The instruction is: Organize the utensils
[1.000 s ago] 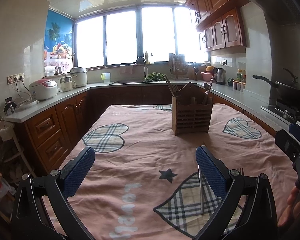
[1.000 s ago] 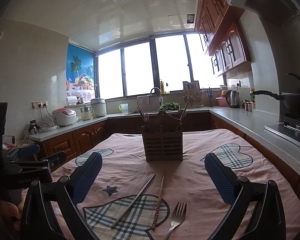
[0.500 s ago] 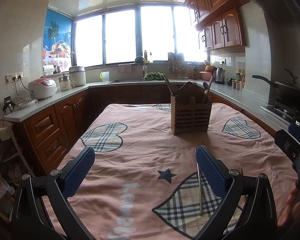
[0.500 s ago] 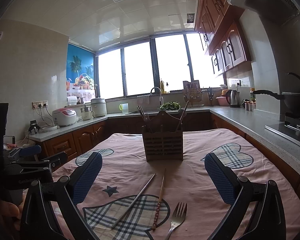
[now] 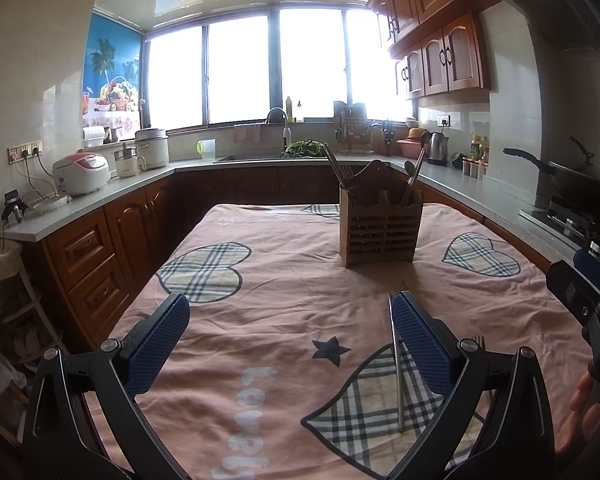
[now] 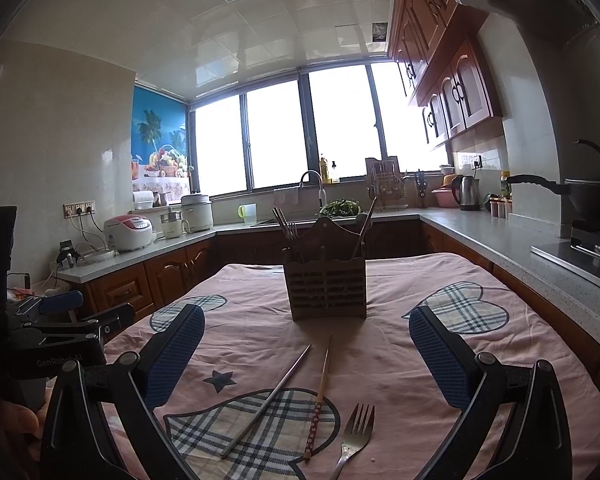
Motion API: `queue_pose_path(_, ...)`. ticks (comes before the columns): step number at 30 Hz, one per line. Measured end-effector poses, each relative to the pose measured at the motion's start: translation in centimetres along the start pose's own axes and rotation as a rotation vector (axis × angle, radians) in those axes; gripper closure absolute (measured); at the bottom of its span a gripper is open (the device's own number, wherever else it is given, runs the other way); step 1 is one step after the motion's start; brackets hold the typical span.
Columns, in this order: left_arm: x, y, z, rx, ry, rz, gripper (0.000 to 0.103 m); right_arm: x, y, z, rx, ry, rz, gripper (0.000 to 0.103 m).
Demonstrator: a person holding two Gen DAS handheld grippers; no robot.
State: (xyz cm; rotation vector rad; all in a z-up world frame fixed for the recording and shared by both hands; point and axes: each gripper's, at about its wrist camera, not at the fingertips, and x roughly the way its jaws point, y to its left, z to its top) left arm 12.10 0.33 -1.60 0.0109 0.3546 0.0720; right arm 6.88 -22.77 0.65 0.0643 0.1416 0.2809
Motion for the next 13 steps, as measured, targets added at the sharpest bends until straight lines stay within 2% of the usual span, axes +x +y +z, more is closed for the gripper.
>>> queue_pose_path(13,1.4,0.0,0.6,-0.014,0.017,-0.033,0.0,1.6,-0.8,-0.2,0.02,0.046,0.003,0.0)
